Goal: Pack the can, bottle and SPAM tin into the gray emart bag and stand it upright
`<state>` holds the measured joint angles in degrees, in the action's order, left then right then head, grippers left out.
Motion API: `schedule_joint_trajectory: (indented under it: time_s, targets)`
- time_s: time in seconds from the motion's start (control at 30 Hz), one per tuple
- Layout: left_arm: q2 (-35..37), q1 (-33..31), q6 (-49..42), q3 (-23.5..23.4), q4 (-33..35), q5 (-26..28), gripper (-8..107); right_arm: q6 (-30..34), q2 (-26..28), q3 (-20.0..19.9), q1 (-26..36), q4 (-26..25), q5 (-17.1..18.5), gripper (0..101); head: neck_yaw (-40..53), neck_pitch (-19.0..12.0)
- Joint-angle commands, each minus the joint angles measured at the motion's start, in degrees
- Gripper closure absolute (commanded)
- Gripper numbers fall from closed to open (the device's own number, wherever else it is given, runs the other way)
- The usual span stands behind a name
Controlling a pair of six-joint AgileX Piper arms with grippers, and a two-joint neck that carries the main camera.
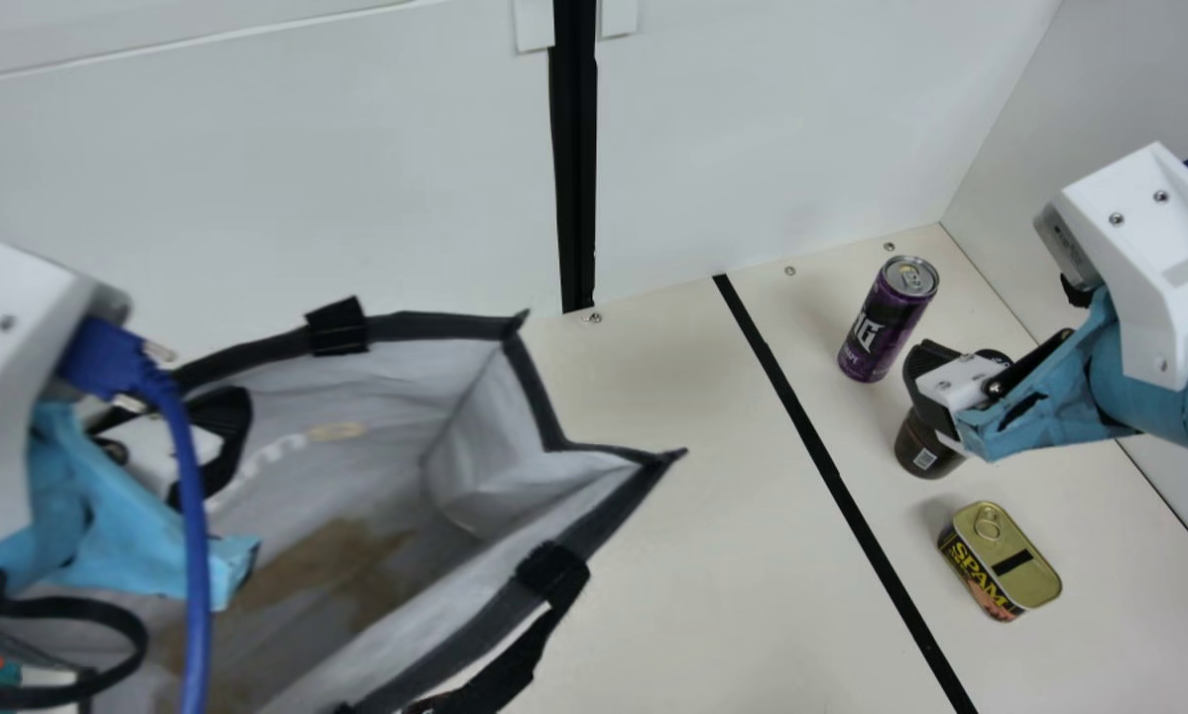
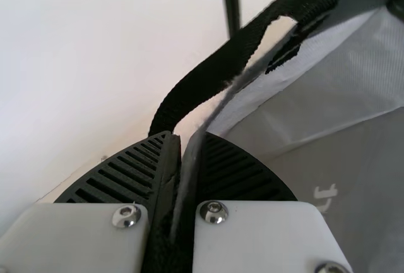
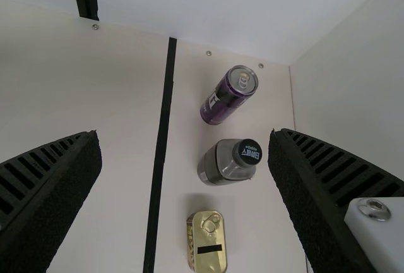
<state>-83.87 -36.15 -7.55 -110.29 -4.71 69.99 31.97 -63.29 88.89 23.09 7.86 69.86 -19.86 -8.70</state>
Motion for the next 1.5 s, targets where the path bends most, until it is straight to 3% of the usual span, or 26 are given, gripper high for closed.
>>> schedule_joint_trajectory:
  time_s: [0.0, 0.3, 0.63, 0.93, 1.2, 1.47]
  targets:
    - [0.63, 0.52, 0.84, 0.24, -1.96, -0.09, 107, 0.00, 0.00, 0.00, 0.00, 0.00, 0.00, 6, -0.14, -1.30]
    - [3.59, 1.58, 5.95, 2.83, -14.26, -1.44, 107, 0.00, 0.00, 0.00, 0.00, 0.00, 0.00, 6, -0.14, -1.30]
    - [7.41, -0.38, 15.93, 12.43, -30.07, -5.31, 107, 0.00, 0.00, 0.00, 0.00, 0.00, 0.00, 6, -0.14, -1.30]
    - [9.21, -6.18, 26.42, 21.57, -41.49, -5.44, 107, 0.00, 0.00, 0.00, 0.00, 0.00, 0.00, 6, -0.14, -1.30]
    - [8.76, -12.30, 33.71, 27.36, -46.29, -3.62, 107, 0.00, 0.00, 0.00, 0.00, 0.00, 0.00, 6, -0.14, -1.30]
    - [7.31, -16.20, 37.52, 29.78, -44.16, -2.80, 107, 0.00, 0.00, 0.00, 0.00, 0.00, 0.00, 6, -0.14, -1.30]
